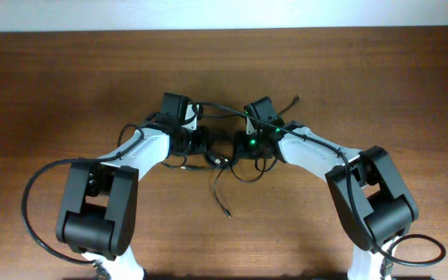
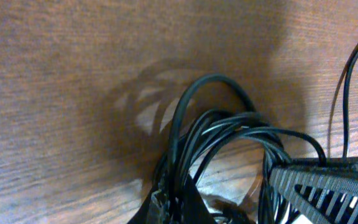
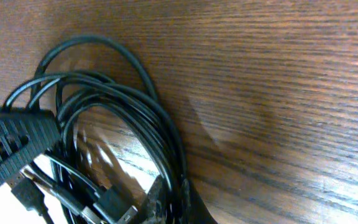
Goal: Untangle cables
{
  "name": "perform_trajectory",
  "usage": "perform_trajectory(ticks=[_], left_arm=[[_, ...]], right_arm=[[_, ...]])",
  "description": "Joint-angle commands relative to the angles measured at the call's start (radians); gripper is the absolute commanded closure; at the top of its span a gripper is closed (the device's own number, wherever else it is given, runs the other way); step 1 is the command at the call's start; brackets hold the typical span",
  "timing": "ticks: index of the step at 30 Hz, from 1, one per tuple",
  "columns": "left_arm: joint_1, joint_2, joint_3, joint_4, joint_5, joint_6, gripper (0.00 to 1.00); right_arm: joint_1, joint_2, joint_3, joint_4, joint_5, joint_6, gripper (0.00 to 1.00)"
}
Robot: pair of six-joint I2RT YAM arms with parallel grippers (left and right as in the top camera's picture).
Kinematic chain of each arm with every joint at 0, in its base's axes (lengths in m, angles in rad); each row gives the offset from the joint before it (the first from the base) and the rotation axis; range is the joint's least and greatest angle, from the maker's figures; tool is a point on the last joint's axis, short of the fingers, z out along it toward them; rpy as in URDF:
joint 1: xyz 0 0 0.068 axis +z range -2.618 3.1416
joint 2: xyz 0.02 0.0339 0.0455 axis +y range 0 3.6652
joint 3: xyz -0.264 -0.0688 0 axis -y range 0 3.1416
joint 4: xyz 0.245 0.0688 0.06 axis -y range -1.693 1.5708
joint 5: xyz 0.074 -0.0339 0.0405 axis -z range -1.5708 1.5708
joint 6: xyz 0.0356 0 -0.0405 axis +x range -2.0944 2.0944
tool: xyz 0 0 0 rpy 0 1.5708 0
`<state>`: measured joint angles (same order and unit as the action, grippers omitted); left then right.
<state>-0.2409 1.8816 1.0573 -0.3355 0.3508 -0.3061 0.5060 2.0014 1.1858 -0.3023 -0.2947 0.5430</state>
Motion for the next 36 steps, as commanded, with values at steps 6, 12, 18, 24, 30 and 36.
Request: perform_trajectory(ticks=[6,12,18,24,30,36], left_arm=[[0.049,-0.01,0.057,-0.245,0.207,0.023,1.0],[0.16,-0.098,0.203,-0.496,0.448,0.023,1.0],[0.276,-0.182,0.203,-0.496,0.684,0.055,1.0],[0.36,-0.288,0.203,-0.502,0.597,0.076,1.0],[0.336,-0.311,0.202,-0.6,0.15,0.077,1.0],[0.322,-0.311,0.202,-0.645,-0.031,0.243,1.0]], right_arm=[[-0.004,0.036,-0.011,-0.003,0.071,-0.016,0.96],[-0.057,0.036,-0.011,-0.003,0.01,-0.015,0.96],[-0.057,0.036,-0.011,-0.003,0.011,-0.015,0.96],[-0.057,0.036,-0.011,-0.003,0.011,-0.015,0.96],[-0.07,0.01,-0.011,0.033,-0.202,-0.153,0.96],[-0.157,-0.12,-0.011,-0.053,-0.296,-0.216,0.96]])
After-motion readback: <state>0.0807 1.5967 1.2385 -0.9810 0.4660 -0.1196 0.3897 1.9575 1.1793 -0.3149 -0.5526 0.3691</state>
